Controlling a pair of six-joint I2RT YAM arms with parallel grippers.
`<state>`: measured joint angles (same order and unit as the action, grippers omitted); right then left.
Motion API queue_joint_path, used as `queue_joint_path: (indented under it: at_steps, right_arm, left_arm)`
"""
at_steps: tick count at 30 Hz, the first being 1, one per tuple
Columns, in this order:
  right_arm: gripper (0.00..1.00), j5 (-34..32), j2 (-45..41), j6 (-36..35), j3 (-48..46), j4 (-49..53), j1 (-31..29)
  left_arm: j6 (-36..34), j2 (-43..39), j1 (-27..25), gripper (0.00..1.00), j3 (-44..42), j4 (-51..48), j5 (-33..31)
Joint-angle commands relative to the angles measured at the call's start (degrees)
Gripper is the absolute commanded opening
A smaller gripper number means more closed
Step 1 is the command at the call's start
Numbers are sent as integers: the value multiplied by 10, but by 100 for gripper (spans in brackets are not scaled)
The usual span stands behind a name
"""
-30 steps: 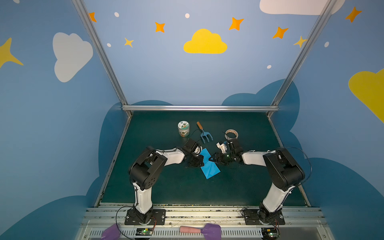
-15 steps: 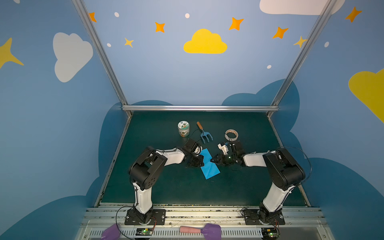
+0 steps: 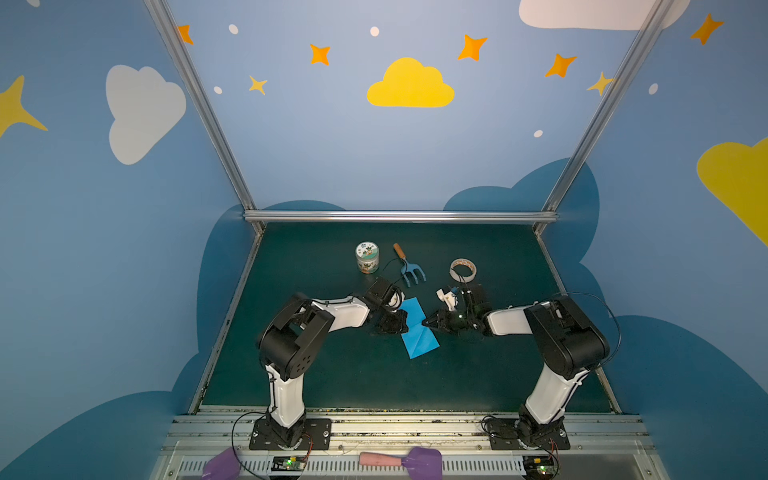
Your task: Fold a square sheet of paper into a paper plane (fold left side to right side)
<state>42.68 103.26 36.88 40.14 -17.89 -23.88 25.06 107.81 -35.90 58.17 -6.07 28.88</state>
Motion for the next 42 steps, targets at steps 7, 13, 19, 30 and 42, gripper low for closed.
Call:
queue_joint_path:
  at_steps: [7,13,19,30,42]
  right_arm:
    - [32,37,-1,10,-11,-36,10]
    - [24,54,12,26,-9,-64,10]
    - [20,56,20,28,-6,-64,9]
    - [0,52,-19,23,2,-13,11]
    - [0,-229,-299,-97,61,428,13]
  left_arm:
    - [-11,5,-3,4,1,-37,-2]
    - [-11,6,-6,4,2,-37,-2]
    - [-11,4,-6,4,2,-38,-3]
    - [-2,-21,-6,4,10,-41,5]
    - [105,-208,57,28,-77,21,-58]
